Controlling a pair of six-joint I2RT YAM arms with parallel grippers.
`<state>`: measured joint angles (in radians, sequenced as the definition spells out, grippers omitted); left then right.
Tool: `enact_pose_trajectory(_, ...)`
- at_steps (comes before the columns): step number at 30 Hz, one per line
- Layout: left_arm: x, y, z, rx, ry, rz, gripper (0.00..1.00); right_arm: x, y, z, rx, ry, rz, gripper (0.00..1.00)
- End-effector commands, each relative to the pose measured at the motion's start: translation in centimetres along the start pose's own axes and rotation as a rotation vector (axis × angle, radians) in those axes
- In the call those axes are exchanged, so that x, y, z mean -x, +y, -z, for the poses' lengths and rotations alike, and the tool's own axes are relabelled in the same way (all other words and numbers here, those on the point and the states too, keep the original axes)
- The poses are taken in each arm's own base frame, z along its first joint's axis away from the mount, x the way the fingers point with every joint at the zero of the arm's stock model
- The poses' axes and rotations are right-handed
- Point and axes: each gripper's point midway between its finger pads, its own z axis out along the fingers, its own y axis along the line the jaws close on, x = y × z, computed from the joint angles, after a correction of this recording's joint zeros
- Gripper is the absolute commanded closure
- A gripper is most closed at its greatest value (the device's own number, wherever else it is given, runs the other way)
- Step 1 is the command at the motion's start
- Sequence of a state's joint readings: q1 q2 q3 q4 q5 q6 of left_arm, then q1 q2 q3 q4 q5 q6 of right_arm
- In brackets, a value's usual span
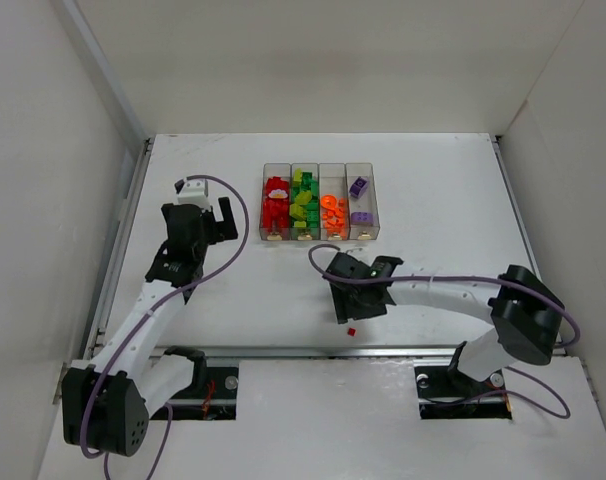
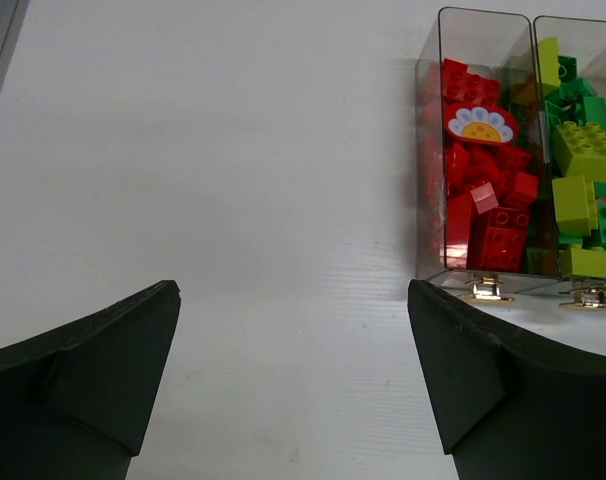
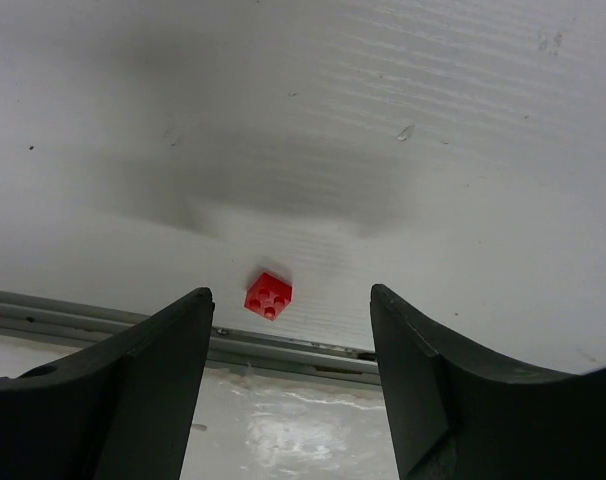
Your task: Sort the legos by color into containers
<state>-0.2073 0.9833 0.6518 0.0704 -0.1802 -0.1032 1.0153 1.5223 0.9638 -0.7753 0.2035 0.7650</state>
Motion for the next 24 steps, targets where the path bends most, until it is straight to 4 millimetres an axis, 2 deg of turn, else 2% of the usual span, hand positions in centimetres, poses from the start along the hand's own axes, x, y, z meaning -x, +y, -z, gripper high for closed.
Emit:
enact_pose_trajectory(1, 1.6, -0.8, 0.4, -0.041, -0.058, 0.040, 0.04, 0.0, 1.0, 0.0, 0.036, -0.016, -0.077, 0.31)
enact_pose_trajectory(3, 1.8, -0.8, 0.6, -0.043, -0.067, 0.042, 0.04, -1.3, 1.6, -0.5, 0.051, 0.011, -0.048, 0.32)
enact_pose_trajectory(7, 1.8, -0.7, 0.6, -0.042, -0.068, 0.021, 0.04, -2.3, 2.1, -1.3, 0.063, 0.043, -0.059, 0.36)
enact_pose_trajectory(12, 1.8, -0.8, 0.6, -0.052, -0.066, 0.020, 0.04, -2.9, 2.0, -2.5, 0.048, 0.056, -0.076, 0.44)
enact_pose_trajectory(17, 1.7, -1.4, 0.5, -0.084, -0.061, 0.010, 0.04, -3.3, 2.0, -3.5, 0.027, 0.086, -0.070, 0.47)
enact_pose_trajectory(24, 1.9, -1.5, 0.3, -0.084, -0.061, 0.010, 0.03, -3.2, 2.2, -3.9, 0.025, 0.087, -0.049, 0.65)
